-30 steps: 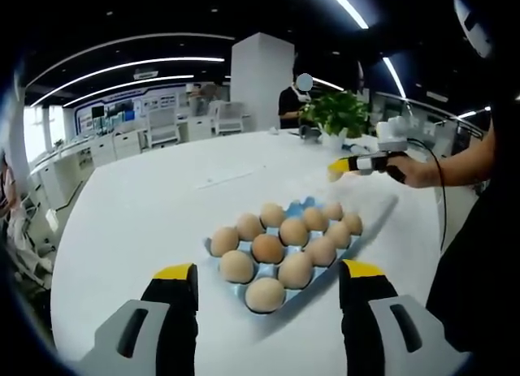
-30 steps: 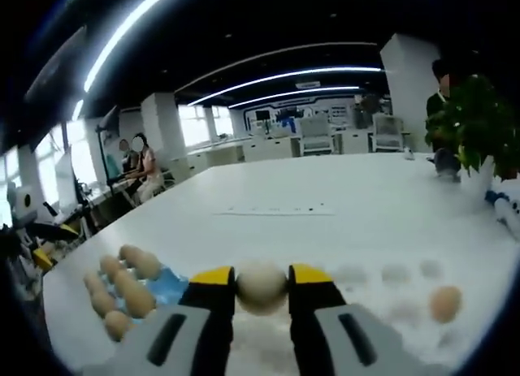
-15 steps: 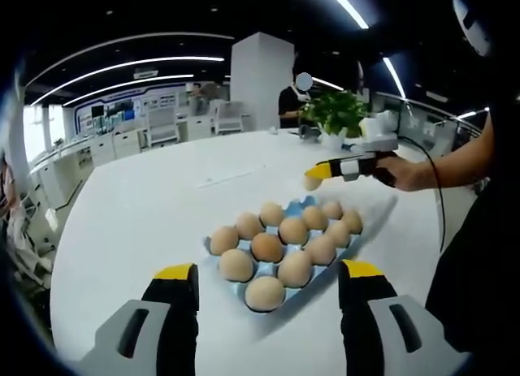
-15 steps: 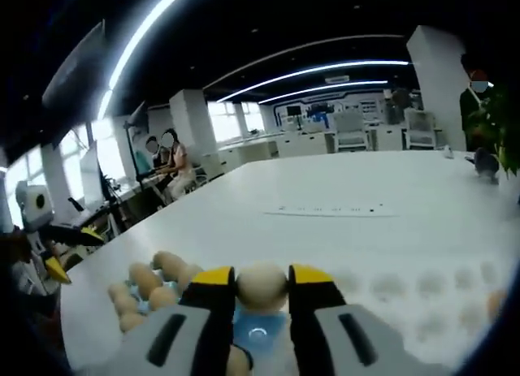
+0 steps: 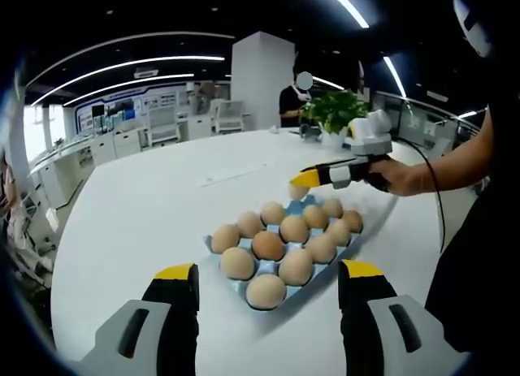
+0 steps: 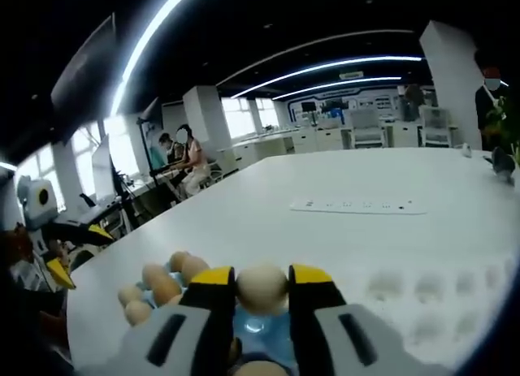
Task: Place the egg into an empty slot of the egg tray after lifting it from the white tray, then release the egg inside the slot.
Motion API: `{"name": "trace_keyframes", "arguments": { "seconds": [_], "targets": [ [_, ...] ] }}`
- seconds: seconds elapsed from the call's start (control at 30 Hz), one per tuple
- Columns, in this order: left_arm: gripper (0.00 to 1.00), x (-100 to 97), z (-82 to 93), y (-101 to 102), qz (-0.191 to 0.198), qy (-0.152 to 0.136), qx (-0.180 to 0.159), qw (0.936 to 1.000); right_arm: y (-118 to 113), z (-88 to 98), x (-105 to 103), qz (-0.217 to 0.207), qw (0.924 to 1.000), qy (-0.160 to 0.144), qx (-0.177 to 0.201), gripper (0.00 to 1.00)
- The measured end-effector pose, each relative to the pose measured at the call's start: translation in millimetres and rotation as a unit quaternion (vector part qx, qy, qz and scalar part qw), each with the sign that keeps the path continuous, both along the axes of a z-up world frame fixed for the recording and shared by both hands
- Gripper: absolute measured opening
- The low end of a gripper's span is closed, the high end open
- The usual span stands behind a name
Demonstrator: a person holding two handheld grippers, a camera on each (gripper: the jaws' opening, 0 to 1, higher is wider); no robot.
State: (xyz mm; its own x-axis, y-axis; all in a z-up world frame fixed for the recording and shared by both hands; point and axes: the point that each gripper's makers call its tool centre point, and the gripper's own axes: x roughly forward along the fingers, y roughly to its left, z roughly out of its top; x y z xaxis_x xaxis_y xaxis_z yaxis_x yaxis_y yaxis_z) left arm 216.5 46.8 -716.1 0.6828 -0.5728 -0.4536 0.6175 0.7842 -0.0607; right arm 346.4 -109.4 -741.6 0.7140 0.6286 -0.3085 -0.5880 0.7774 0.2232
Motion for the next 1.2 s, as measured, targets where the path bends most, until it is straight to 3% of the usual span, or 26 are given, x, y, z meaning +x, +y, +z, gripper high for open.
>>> {"name": "trace_keyframes", "arguments": {
  "seconds": [0.8, 1.2],
  "targets": [
    [0.68, -0.3, -0.6, 4, 0.004, 0.001, 0.004, 1.0000, 14, -28.8, -3, 0.024, 0.9988, 0.031, -0.029, 0.26],
    [0.68, 0.4, -0.4, 1, 0.001, 0.002, 0.004, 1.0000, 16, -32.1, -2, 0.023, 0.9985, 0.047, -0.018, 0.26]
  ]
}}
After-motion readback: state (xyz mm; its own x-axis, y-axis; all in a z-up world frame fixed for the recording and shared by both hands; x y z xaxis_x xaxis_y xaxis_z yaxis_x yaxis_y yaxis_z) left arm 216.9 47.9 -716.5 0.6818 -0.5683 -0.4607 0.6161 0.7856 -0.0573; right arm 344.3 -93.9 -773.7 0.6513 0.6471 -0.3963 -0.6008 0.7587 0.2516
